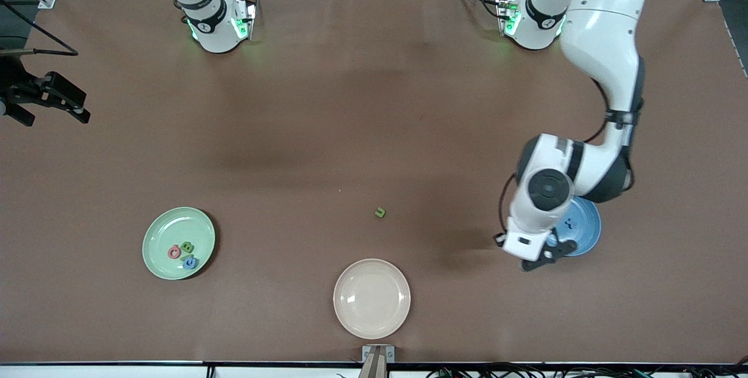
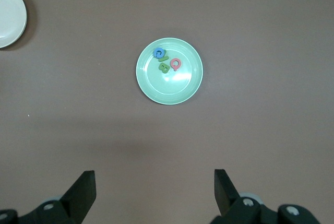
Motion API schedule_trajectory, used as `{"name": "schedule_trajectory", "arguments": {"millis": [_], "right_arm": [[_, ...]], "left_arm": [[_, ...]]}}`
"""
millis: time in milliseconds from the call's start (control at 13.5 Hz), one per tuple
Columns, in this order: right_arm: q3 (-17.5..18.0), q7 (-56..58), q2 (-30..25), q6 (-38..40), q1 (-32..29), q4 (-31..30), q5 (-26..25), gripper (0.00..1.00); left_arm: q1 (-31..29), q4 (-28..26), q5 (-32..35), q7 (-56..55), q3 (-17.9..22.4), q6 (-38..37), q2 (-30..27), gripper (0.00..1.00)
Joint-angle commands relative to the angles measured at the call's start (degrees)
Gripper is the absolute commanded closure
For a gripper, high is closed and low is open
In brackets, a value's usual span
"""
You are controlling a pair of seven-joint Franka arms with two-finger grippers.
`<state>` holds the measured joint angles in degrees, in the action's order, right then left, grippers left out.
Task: Sort upper and lower case letters into plates
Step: 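Carry the green d onto the blue plate and open the left gripper, then move the left gripper over the green n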
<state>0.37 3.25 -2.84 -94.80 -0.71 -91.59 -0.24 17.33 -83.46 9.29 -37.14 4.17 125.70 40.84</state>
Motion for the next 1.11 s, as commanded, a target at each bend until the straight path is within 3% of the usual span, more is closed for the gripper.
{"name": "schedule_trajectory", "arguments": {"millis": [0, 148, 297, 445, 519, 816, 1038], "right_arm": [[-0.5, -0.7, -1.0, 0.7, 0.5, -0.9, 0.9, 0.0], [-0.5, -0.7, -0.7, 0.8, 0.4, -0.1, 0.9, 0.0], [-0.5, -0.5, -0.4, 2.2, 0.4, 1.6, 0.6, 0.0], [-0.5, -0.4, -0.2, 4.0, 0.5, 2.6, 0.7, 0.0], [-0.5, -0.7, -0.2, 4.6, 0.5, 2.6, 0.8, 0.0], [-0.5, -0.3, 0.4, 4.8, 0.7, 2.8, 0.9, 0.0], [-0.5, -0.8, 0.4, 4.5, 0.4, 2.8, 0.9, 0.0]], "left_arm": [[-3.9, -0.3, 0.9, 9.8, -0.7, -0.6, -0.1, 1.0], [-6.5, -0.3, 0.4, 13.3, -0.7, -0.5, 0.6, 0.91], [-7.2, -1.0, 0.2, 13.8, -0.8, -0.5, 1.3, 0.56], [-6.5, -2.1, -0.1, 12.5, -1.2, -0.6, 0.7, 0.05], [-6.4, -2.9, -0.2, 11.3, -1.7, -0.7, 0.1, 0.0], [-5.3, -2.7, -0.2, -0.9, -9.5, -0.7, -0.2, 0.0], [1.5, 0.0, 0.2, -13.8, -11.9, -0.3, 1.1, 0.0]]}}
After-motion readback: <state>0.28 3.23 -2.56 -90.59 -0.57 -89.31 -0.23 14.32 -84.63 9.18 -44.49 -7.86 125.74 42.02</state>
